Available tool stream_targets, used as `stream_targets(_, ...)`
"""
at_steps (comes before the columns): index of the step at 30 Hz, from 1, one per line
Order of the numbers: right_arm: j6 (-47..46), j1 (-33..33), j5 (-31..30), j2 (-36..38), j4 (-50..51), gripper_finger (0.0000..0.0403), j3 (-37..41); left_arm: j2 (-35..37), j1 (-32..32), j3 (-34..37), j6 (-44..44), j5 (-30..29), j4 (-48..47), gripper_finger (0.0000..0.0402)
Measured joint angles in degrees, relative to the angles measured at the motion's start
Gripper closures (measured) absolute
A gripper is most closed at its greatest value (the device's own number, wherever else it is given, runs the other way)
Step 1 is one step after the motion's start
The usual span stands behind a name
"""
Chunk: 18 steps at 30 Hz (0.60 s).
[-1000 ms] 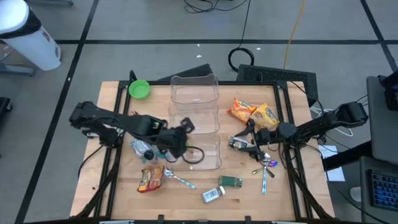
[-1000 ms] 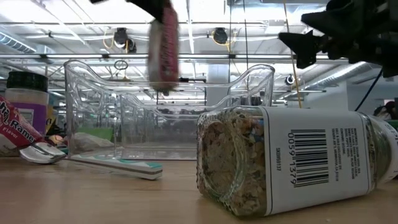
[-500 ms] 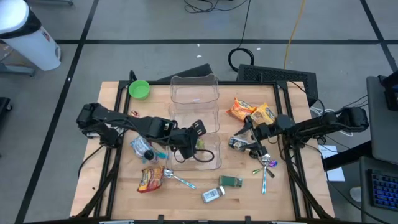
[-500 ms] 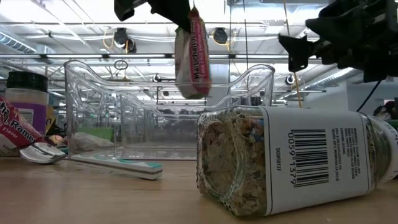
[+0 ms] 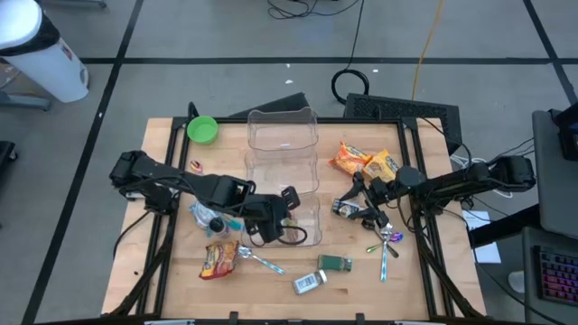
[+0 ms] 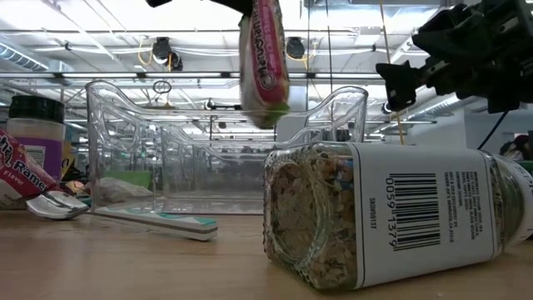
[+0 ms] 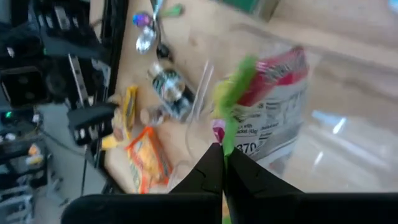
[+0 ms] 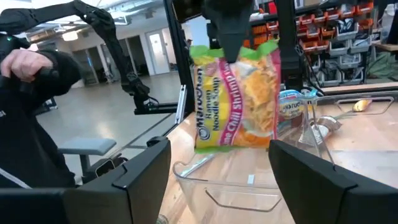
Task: Pick & Place Food Item
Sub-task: Put the green noodle pack into the bottom transparent bin
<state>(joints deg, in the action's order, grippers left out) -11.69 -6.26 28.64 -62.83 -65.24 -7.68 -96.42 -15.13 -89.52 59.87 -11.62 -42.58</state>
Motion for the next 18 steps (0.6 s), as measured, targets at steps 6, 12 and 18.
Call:
stream_targets(6,3.8,0.0,0.0,0.0,2.0,0.0140,0.0,0.0,2.4,0.0,2.8,2.7,2.7,0.0399)
stream_targets(12,5.5,0.0,0.0,0.0,5.2,0.0140,0.0,-0.8,6.2,0.0,3.0,7.1,2.9,0.0399)
stream_targets(18,7.5,0.0,0.0,0.0,6.0,0.0140,0.2,-3.2,8.8,0.0,6.1,10.6,3.2,0.0398)
